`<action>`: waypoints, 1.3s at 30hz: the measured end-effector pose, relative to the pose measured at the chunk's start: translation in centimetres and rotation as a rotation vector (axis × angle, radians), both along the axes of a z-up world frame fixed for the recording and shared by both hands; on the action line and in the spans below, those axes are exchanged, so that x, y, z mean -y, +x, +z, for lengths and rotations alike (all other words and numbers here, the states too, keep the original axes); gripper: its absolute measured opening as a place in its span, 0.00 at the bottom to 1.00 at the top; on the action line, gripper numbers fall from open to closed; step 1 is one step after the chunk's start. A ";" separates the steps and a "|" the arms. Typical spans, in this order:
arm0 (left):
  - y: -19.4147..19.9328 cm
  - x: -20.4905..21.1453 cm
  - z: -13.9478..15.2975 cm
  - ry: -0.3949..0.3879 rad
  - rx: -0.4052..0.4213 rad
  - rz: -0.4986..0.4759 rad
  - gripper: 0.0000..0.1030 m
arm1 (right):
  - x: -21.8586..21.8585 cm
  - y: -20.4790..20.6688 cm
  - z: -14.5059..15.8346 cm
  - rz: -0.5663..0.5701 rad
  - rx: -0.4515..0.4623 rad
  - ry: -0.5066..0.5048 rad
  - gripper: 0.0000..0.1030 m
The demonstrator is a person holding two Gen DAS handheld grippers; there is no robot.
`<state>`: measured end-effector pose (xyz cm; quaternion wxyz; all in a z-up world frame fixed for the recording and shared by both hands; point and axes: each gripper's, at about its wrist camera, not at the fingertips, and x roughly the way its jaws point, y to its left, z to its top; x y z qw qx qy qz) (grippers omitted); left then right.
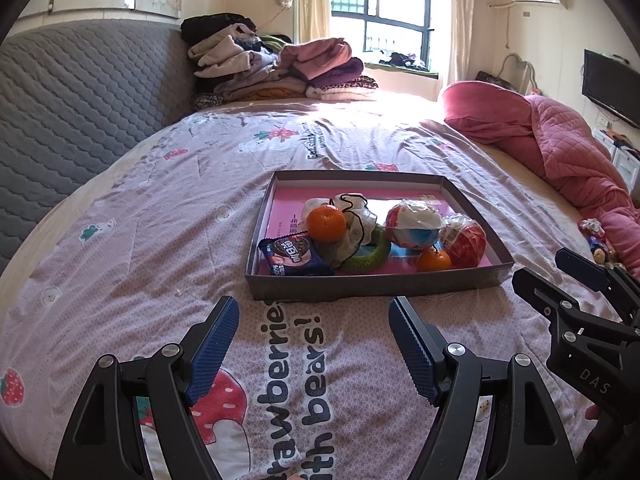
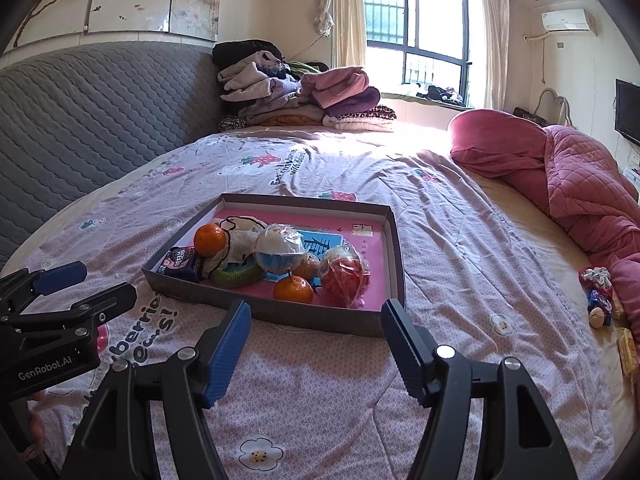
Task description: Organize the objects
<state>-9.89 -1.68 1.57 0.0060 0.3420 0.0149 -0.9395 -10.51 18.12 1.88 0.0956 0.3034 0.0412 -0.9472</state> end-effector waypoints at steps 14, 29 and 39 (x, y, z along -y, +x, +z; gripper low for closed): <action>0.0 -0.2 -1.9 0.003 0.022 -0.004 0.76 | -1.3 0.3 -1.9 -0.032 -0.001 -0.011 0.65; 0.2 -0.4 -2.6 -0.001 0.010 -0.014 0.76 | -1.8 0.5 -3.6 -0.044 0.024 -0.022 0.65; 0.3 -0.4 -3.1 0.011 0.011 -0.027 0.76 | -2.0 0.4 -3.9 -0.047 0.035 -0.032 0.65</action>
